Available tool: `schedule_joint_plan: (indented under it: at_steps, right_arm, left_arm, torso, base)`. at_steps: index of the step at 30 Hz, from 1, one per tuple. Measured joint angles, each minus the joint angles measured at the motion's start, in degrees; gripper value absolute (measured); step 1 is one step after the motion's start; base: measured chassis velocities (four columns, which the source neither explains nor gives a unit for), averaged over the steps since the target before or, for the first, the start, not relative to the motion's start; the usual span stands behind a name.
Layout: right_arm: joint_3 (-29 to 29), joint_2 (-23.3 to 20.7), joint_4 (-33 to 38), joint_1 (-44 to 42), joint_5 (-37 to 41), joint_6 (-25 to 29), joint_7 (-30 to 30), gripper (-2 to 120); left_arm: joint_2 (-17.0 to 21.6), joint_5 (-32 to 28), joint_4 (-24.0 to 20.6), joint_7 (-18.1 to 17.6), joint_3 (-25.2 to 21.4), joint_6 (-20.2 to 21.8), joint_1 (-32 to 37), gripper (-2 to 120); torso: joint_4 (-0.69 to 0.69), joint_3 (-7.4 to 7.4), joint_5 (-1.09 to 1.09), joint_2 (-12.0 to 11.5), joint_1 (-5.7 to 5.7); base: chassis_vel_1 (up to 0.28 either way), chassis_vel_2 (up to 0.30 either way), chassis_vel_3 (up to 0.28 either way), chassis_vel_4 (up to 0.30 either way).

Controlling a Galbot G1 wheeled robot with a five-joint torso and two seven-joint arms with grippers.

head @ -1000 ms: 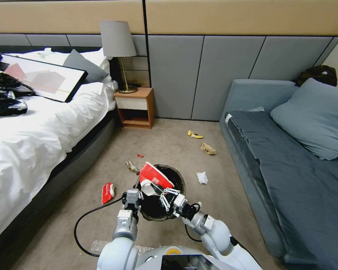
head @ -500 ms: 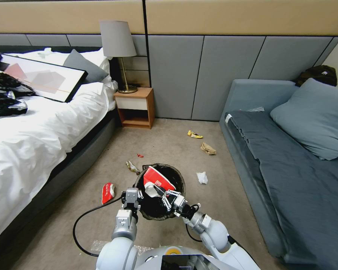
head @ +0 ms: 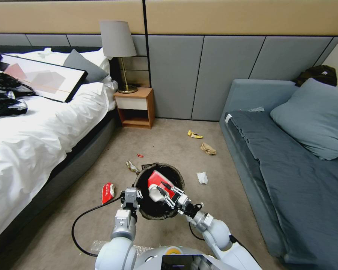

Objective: Pick up the trash bin, then pick up the garbage from the floor and place it into the trash bin.

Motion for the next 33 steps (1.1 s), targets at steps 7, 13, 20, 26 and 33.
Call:
schedule_joint_plan:
  at_steps: [7, 13, 20, 26, 33]
  right_arm:
    - [0.0, -0.01, 0.22, -0.36, -0.07, -0.08, -0.21, 84]
    - [0.06, -0.08, 0.37, -0.78, -0.26, -0.09, -0.32, 99]
    - [1.46, -0.08, 3.62, -1.6, -0.23, -0.74, -0.2, 100]
    - [3.6, -0.46, 5.53, -2.16, -4.26, -1.61, 1.26, 100]
    - [7.21, -0.75, 7.48, -3.11, -8.82, -2.3, 2.58, 100]
  left_arm:
    - [0.15, -0.03, -0.04, -0.01, 0.05, 0.0, -0.02, 1]
    - [0.25, -0.11, -0.04, -0.01, 0.19, 0.0, -0.15, 1]
    - [0.48, -0.35, -0.04, -0.01, 0.15, 0.07, -0.41, 1]
    - [0.47, -0.41, -0.07, 0.0, 0.23, 0.1, -0.47, 1]
    - [0.47, -0.48, -0.5, -0.01, -0.18, 0.13, -0.48, 1]
  torso:
    - [0.0, 0.0, 0.0, 0.0, 0.0]
    - [0.0, 0.0, 0.0, 0.0, 0.0]
    - [0.0, 0.0, 0.0, 0.0, 0.0]
    - [0.0, 0.0, 0.0, 0.0, 0.0]
    - [0.0, 0.0, 0.0, 0.0, 0.0]
  base:
    - [0.0, 0.0, 0.0, 0.0]
    - [0.0, 0.0, 0.0, 0.0]
    - [0.0, 0.0, 0.0, 0.0]
    - [0.0, 0.0, 0.0, 0.0]
    - [0.0, 0.0, 0.0, 0.0]
